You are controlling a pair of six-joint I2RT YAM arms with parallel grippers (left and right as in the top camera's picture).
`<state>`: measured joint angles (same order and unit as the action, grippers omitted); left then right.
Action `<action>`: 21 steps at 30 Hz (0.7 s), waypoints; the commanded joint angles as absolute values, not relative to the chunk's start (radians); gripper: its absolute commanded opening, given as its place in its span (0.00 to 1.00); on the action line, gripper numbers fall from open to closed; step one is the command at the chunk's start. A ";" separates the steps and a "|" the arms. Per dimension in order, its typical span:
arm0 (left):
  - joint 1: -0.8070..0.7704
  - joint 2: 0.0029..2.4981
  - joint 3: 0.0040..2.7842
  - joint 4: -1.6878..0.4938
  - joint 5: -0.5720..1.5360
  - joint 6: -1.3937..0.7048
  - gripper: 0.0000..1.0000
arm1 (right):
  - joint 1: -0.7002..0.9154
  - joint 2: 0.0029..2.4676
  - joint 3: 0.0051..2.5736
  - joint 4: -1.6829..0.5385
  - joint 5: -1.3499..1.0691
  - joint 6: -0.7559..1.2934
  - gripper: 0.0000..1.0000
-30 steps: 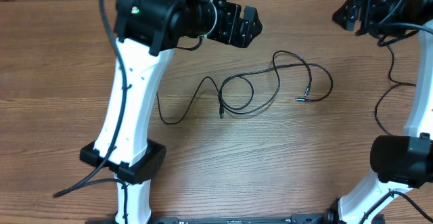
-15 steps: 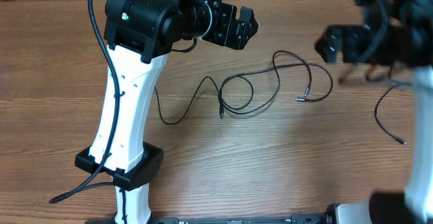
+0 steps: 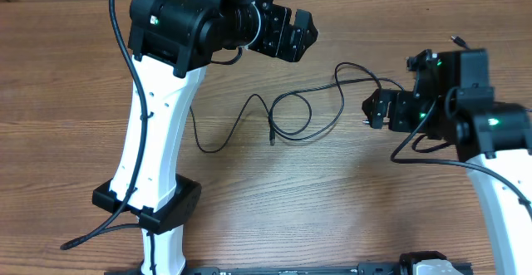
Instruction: Untangle cables
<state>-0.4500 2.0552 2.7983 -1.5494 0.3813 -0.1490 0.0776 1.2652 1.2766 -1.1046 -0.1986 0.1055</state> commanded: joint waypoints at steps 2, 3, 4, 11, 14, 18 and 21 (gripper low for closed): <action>-0.448 2.040 2.799 -1.554 0.394 -0.127 0.93 | 0.097 1.263 1.068 -0.860 -0.236 0.173 1.00; -0.448 2.040 2.799 -1.555 0.394 -0.127 0.93 | 0.097 1.265 1.015 -0.782 -0.237 0.213 1.00; -0.448 2.040 2.799 -1.555 0.394 -0.128 0.93 | 0.097 1.269 0.989 -0.741 -0.237 0.227 1.00; -0.459 2.040 2.799 -1.553 0.393 -0.131 0.94 | 0.098 1.441 0.918 -0.549 -0.237 0.339 0.96; -0.460 2.040 2.799 -1.552 0.393 -0.138 0.94 | 0.108 1.544 0.918 -0.467 -0.262 0.368 0.90; -0.459 2.040 2.799 -1.550 0.393 -0.138 0.94 | 0.147 1.599 0.918 -0.367 -0.270 0.402 0.91; -0.460 2.040 2.799 -1.544 0.393 -0.141 0.94 | 0.196 1.636 0.918 -0.313 -0.237 0.424 0.81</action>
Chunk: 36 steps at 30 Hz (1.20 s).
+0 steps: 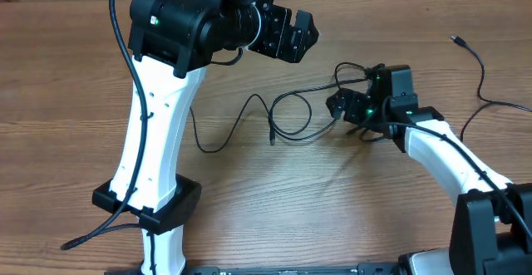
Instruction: Untangle cables
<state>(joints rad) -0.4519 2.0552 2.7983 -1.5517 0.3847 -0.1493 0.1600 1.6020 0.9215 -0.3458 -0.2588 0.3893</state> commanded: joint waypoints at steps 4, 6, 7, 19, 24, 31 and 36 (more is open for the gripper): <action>-0.460 2.040 2.799 -1.546 0.393 -0.142 0.94 | 0.229 1.695 0.918 -0.252 -0.232 0.428 0.59; -0.459 2.040 2.799 -1.548 0.393 -0.142 0.94 | 0.230 1.714 0.918 -0.239 -0.233 0.449 0.34; -0.459 2.040 2.799 -1.548 0.393 -0.142 0.94 | 0.230 1.723 0.918 -0.236 -0.233 0.449 0.34; -0.459 2.040 2.799 -1.560 0.392 -0.142 0.94 | 0.202 1.726 1.264 -0.315 -0.244 0.398 0.04; -0.459 2.040 2.799 -1.564 0.389 -0.141 0.95 | 0.128 1.726 1.580 -0.450 -0.218 0.361 0.04; -0.459 2.040 2.799 -1.561 0.389 -0.141 0.95 | -0.042 1.726 2.020 -0.653 -0.266 0.355 0.04; -0.459 2.040 2.798 -1.542 0.391 -0.142 0.95 | -0.032 1.726 2.247 -0.730 -0.293 0.364 0.04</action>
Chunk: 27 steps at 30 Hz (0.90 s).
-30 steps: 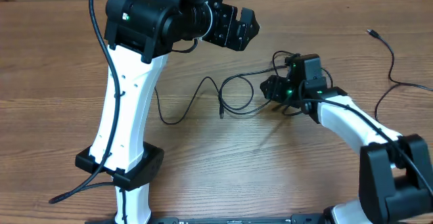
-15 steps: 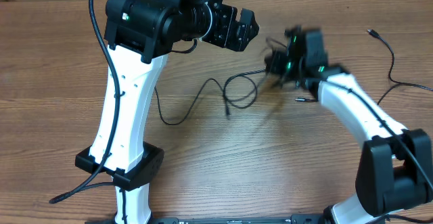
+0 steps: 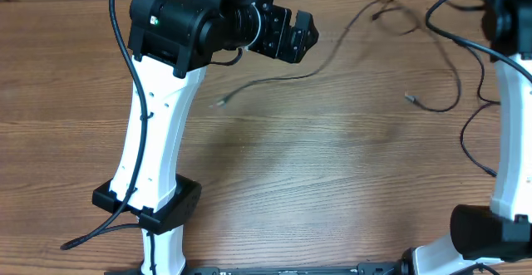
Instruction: Untangle cables
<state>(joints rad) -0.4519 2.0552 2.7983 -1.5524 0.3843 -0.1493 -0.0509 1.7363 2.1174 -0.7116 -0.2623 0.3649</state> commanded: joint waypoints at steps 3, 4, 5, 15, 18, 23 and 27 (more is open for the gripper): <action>-0.459 2.040 2.798 -1.541 0.384 -0.142 0.96 | -0.010 1.726 2.326 -0.731 -0.293 0.372 0.04; -0.459 2.040 2.798 -1.540 0.374 -0.139 0.96 | -0.004 1.726 2.351 -0.732 -0.293 0.381 0.04; -0.459 2.040 2.798 -1.535 0.339 -0.124 0.96 | 0.000 1.726 2.372 -0.732 -0.294 0.399 0.04; -0.459 2.122 2.783 -1.481 0.447 0.184 0.92 | 0.001 1.726 2.466 -0.755 -0.434 0.493 0.04; -0.461 2.176 2.783 -1.480 0.503 0.214 0.91 | 0.001 1.726 2.470 -0.753 -0.482 0.506 0.04; -0.476 2.223 2.783 -1.473 0.517 0.229 0.86 | 0.001 1.726 2.470 -0.722 -0.559 0.535 0.04; -0.490 2.246 2.783 -1.446 0.535 0.221 0.82 | 0.001 1.726 2.470 -0.713 -0.584 0.554 0.04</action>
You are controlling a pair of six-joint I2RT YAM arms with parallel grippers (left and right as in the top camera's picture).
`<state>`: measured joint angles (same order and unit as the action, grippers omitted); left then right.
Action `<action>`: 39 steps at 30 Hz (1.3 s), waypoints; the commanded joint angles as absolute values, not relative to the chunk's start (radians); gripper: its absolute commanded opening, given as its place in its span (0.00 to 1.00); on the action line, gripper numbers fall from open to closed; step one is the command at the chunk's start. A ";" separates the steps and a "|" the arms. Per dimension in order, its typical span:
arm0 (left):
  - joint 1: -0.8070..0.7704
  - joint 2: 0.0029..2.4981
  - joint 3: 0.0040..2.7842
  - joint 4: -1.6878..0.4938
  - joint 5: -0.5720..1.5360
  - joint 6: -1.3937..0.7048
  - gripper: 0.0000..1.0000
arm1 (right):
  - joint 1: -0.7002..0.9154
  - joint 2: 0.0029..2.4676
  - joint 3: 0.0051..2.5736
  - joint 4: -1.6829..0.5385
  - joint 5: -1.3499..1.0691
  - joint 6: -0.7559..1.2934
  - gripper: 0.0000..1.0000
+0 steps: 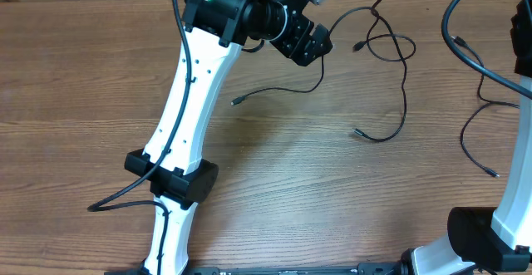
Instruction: Untangle cables
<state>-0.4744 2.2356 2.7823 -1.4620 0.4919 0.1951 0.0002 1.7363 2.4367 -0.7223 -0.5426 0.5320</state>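
Only the overhead view shows this moment. Thin black cables lie at the table's back. One cable runs from a free end at the left up to my left gripper, which sits low over it; its fingers are too dark to read. A second cable comes down from the top edge, loops, and ends in a plug. Another small plug end lies beside the left gripper. My right arm stands tall at the right edge, and its gripper is out of the frame.
Loose black wires hang and trail along the right arm, one ending at a tip on the wood. The left arm's white link crosses the table's left half. The wooden tabletop fills the front.
My left arm has swung right and its gripper now sits at the first cable's upper end. The second cable hangs lower, its plug now near the table's middle.
The cables first lay tangled in loops at the middle, with my right gripper beside them, then upon them. Then the right arm stood raised at the back right with the cables pulled up and apart. Now the left gripper has come over to one cable.
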 commanded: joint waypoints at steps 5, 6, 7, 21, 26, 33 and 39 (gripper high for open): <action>-0.505 2.249 2.783 -1.390 0.516 0.204 0.26 | 0.001 1.726 2.470 -0.696 -0.637 0.580 0.04; -0.505 2.252 2.783 -1.387 0.514 0.201 0.07 | 0.005 1.726 2.470 -0.683 -0.651 0.601 0.04; -0.505 2.254 2.783 -1.388 0.513 0.201 0.16 | 0.009 1.726 2.470 -0.671 -0.673 0.617 0.04; -0.415 2.170 2.786 -1.436 0.435 0.157 0.04 | -0.012 1.732 2.469 -0.842 -0.409 0.428 0.04; -0.241 2.030 2.786 -1.485 0.425 0.156 0.04 | -0.086 1.771 2.469 -0.926 -0.284 0.356 0.04; 0.042 1.888 2.786 -1.537 0.460 0.149 0.04 | -0.225 1.832 2.469 -0.939 -0.236 0.358 0.04; 0.154 1.856 2.786 -1.528 0.532 0.149 0.04 | -0.382 1.852 2.469 -0.968 -0.112 0.331 0.04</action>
<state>0.1307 1.8549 2.7777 -1.5337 0.4873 0.1600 -0.3134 1.8511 2.4458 -0.9665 -0.2108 0.3580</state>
